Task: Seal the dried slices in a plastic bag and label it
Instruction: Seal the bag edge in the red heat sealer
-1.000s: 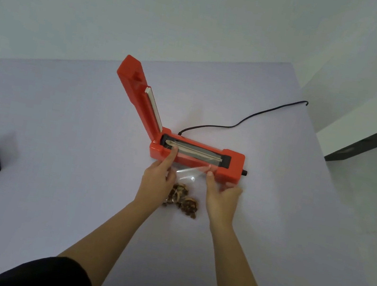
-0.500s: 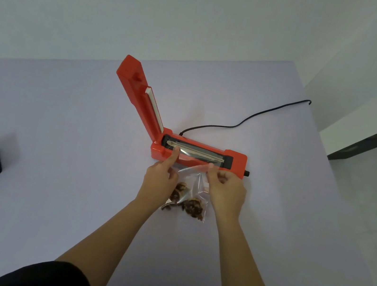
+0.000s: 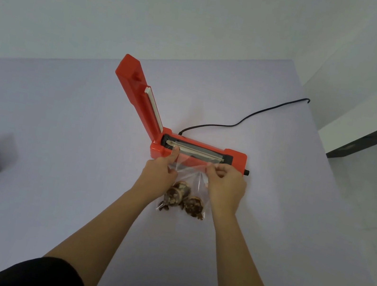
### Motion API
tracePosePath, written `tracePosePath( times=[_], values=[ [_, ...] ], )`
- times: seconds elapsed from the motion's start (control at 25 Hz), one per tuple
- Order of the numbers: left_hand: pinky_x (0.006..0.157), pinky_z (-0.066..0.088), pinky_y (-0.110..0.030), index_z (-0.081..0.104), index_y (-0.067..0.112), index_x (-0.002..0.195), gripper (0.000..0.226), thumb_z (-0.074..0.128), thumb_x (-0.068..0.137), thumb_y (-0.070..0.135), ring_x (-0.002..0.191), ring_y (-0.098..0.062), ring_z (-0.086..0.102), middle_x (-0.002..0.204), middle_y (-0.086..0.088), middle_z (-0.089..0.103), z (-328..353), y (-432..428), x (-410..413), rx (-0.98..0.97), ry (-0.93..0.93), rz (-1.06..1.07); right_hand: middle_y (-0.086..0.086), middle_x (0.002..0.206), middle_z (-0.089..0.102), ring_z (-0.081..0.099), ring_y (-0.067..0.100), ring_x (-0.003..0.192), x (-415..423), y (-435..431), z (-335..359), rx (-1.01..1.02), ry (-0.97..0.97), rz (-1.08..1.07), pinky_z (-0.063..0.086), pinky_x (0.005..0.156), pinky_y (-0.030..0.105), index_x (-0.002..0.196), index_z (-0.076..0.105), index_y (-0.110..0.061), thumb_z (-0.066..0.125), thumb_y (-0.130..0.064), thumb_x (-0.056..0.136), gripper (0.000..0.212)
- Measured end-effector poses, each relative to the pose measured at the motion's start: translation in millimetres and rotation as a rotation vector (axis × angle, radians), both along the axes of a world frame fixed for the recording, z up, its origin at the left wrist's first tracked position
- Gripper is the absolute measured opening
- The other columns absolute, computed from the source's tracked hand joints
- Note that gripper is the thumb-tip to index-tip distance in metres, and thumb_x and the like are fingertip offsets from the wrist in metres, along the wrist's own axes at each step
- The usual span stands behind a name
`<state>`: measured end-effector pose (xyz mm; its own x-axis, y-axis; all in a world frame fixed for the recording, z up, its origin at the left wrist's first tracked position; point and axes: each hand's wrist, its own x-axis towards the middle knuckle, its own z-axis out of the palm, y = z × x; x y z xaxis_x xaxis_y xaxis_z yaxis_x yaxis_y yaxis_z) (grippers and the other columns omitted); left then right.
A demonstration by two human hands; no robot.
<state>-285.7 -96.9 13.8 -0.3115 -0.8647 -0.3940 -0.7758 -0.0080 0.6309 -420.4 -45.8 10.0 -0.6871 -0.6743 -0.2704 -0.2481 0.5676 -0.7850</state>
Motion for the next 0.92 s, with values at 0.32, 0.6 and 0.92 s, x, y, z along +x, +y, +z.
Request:
tracePosePath(
  times=[0.32, 0.6, 0.92],
  values=[
    [0.063, 0.049, -0.025, 0.029, 0.026, 0.144, 0.058, 0.040, 0.090, 0.008, 0.060, -0.016, 0.050, 0.071, -0.002, 0.050, 1, -3, -1, 0.024, -0.017, 0.011, -0.006, 0.062, 0.062, 0.057, 0.006, 0.053, 3, 2, 2, -0.074, 0.207, 0.179, 0.048, 0.054, 0.018, 0.083, 0.067, -0.013, 0.060, -0.019, 0.089, 0.011],
    [0.064, 0.048, -0.023, 0.027, 0.028, 0.145, 0.057, 0.041, 0.092, 0.009, 0.063, -0.015, 0.056, 0.085, -0.004, 0.056, -4, -4, 2, 0.022, -0.009, -0.001, -0.008, 0.076, 0.065, 0.064, 0.008, 0.072, -6, 7, -13, -0.184, -0.044, 0.123, 0.051, 0.070, 0.018, 0.101, 0.069, -0.012, 0.061, -0.019, 0.089, 0.016],
    [0.072, 0.048, -0.023, 0.030, 0.029, 0.143, 0.056, 0.041, 0.093, 0.008, 0.080, -0.026, 0.063, 0.097, -0.010, 0.061, -9, -4, 6, 0.005, 0.030, 0.001, 0.005, 0.081, 0.069, 0.068, 0.021, 0.076, -9, 8, -11, -0.297, -0.363, 0.117, 0.054, 0.062, 0.019, 0.086, 0.065, -0.023, 0.063, -0.019, 0.088, 0.004]
  ],
)
